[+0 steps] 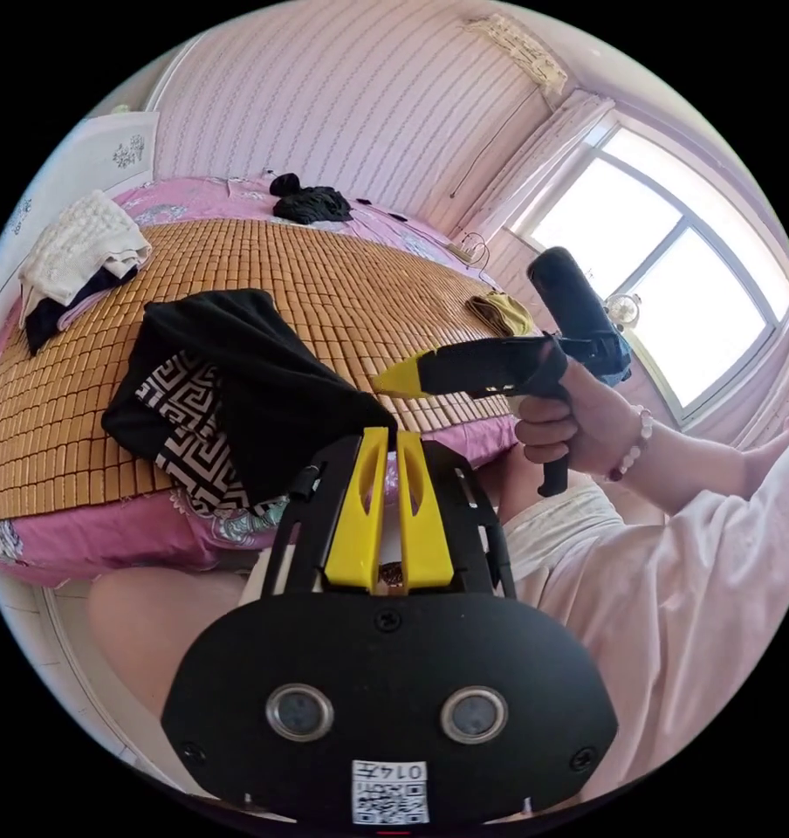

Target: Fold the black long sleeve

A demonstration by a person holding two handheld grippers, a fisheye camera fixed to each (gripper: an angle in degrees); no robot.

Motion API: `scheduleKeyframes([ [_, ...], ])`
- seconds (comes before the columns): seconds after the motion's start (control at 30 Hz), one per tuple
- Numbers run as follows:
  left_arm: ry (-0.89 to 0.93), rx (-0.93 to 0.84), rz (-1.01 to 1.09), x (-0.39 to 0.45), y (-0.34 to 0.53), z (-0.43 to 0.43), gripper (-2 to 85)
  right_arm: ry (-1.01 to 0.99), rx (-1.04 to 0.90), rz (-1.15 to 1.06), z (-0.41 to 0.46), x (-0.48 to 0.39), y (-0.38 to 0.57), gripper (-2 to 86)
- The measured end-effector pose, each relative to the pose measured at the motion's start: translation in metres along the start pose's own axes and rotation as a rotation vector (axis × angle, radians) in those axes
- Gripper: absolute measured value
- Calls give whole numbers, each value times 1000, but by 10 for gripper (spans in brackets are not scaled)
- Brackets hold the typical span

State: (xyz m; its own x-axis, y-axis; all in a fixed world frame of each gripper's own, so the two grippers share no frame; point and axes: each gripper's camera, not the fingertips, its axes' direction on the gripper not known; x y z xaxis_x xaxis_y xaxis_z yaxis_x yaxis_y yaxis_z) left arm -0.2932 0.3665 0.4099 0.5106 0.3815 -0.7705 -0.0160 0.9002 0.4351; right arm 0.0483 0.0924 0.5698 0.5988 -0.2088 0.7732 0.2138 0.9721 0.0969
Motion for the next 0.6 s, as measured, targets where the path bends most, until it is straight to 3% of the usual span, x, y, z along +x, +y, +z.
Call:
scheduleKeyframes([
  [0.13, -20, -28, 7, 5, 3, 13, 12, -6, -64, 3, 1, 5, -1, 35],
  [0.27, -28, 76, -64, -8, 3, -1, 43, -59, 115, 24, -54, 19, 18, 17],
  [0.4, -253, 112, -213, -50, -10, -14, 57, -91, 320, 100, -132, 47, 53, 12],
  [0.47, -319, 104, -296, -76, -13, -10, 72, -69, 322, 124, -153, 57, 66, 11],
  [0.6, -318, -86, -467, -127, -29, 34, 95, -44, 279, 166, -169, 70, 94, 10],
])
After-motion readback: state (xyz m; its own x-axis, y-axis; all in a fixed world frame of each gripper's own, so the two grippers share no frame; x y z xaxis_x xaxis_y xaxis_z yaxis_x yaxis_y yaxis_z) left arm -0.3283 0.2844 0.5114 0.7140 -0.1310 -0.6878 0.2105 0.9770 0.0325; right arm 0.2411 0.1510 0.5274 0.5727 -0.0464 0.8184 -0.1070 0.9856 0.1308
